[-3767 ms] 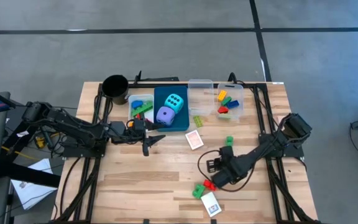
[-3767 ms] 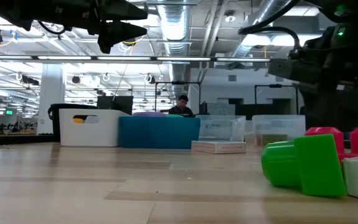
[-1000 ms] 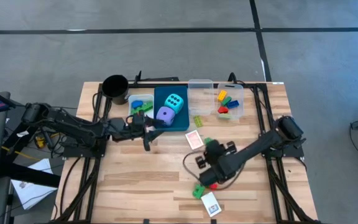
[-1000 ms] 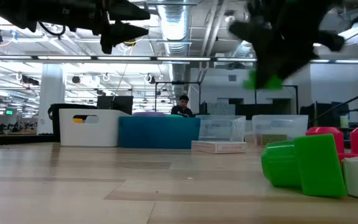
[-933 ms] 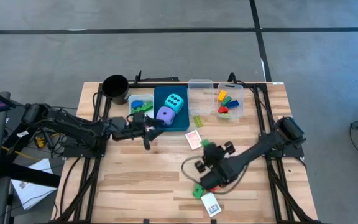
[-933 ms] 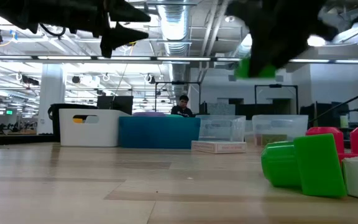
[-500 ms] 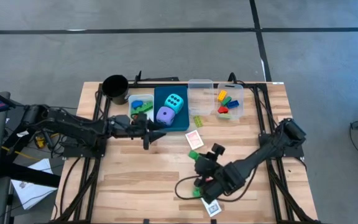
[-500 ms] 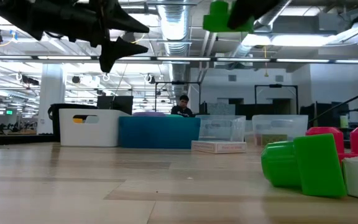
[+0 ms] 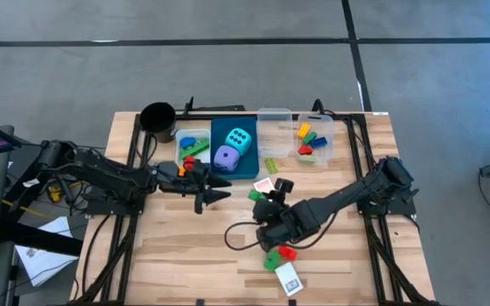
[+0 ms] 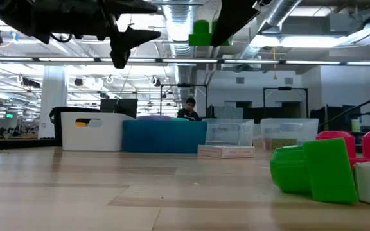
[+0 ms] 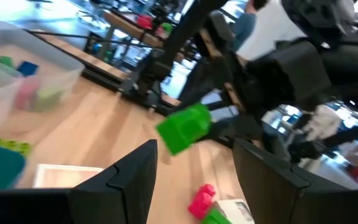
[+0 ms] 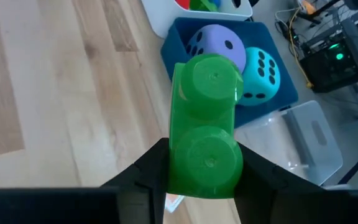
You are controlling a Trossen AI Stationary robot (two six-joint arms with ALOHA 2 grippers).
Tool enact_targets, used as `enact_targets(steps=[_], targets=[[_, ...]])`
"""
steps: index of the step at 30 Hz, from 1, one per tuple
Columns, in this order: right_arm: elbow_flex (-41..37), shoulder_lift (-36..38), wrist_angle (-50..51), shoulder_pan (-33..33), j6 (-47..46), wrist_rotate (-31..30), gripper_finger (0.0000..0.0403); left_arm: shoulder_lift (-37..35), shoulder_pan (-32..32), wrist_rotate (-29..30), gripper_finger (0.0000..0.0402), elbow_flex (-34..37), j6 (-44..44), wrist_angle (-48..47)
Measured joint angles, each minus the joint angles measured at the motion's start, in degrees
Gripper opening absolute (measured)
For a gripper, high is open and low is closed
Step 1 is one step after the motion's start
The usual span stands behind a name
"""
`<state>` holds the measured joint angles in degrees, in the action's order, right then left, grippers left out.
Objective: Pick & Place Toys
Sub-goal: Put the top large green game piece into the white bin
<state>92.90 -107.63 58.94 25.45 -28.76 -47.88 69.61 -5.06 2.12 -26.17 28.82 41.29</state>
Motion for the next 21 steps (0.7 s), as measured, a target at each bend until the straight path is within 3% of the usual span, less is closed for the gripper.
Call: enact_targets(steps=[13, 21], targets=[[0.0, 0.0, -6.3, -1.1, 11.2, -0.1, 0.0128, 9.4, 0.3, -1.7, 0.0208, -0.4, 0.1, 13.6], [0.0, 0.0, -7.2, -1.1, 14.4, -0.2, 0.0128, 13.2, 0.1, -1.8, 0.0268, -3.7, 0.2, 13.6]])
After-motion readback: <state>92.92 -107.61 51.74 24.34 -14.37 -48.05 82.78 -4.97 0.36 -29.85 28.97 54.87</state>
